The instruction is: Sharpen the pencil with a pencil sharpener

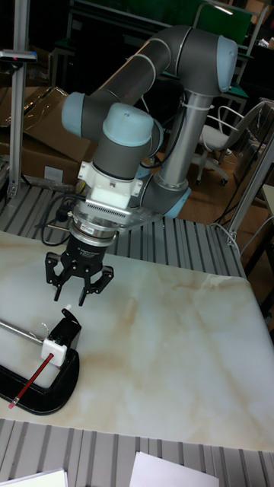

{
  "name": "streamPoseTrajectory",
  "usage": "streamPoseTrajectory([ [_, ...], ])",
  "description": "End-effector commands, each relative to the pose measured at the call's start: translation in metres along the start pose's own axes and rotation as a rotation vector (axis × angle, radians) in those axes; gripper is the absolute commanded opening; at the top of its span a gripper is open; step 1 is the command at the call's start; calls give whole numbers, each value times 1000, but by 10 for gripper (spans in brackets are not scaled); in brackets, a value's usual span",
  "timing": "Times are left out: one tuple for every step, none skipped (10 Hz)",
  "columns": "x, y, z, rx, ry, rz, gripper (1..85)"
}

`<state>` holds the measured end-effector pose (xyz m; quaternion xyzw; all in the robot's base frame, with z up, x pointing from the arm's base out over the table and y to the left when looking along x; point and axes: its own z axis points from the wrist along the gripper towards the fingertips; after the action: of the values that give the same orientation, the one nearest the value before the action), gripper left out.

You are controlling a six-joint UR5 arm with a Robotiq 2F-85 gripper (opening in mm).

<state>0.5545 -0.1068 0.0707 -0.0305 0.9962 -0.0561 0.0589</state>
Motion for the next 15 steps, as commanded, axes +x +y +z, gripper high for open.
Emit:
streamPoseTrajectory([
  [2, 3, 7, -27, -8, 24, 407],
  [1, 3, 7, -27, -11, 21, 397],
  [-2, 4, 8, -25, -13, 21, 393],
  [-6, 6, 8, -24, -13, 24, 387],
  [-12, 11, 5, -35, -7, 43, 383],
  [-15, 12, 3, -36, -1, 57, 383],
  [-16, 13, 4, -46, 2, 77, 383],
  [-17, 10, 5, -49, 4, 85, 383],
  [-17, 9, 5, -49, 4, 100, 377],
  [-16, 8, 6, -49, 6, 102, 360],
  [-15, 8, 5, -49, 6, 100, 353],
  [-15, 8, 5, -47, 7, 106, 223],
  [-15, 8, 4, -46, 9, 110, 60],
  [-16, 8, 3, -50, 3, 109, 27],
  [-18, 10, 2, -61, -5, 109, 17],
])
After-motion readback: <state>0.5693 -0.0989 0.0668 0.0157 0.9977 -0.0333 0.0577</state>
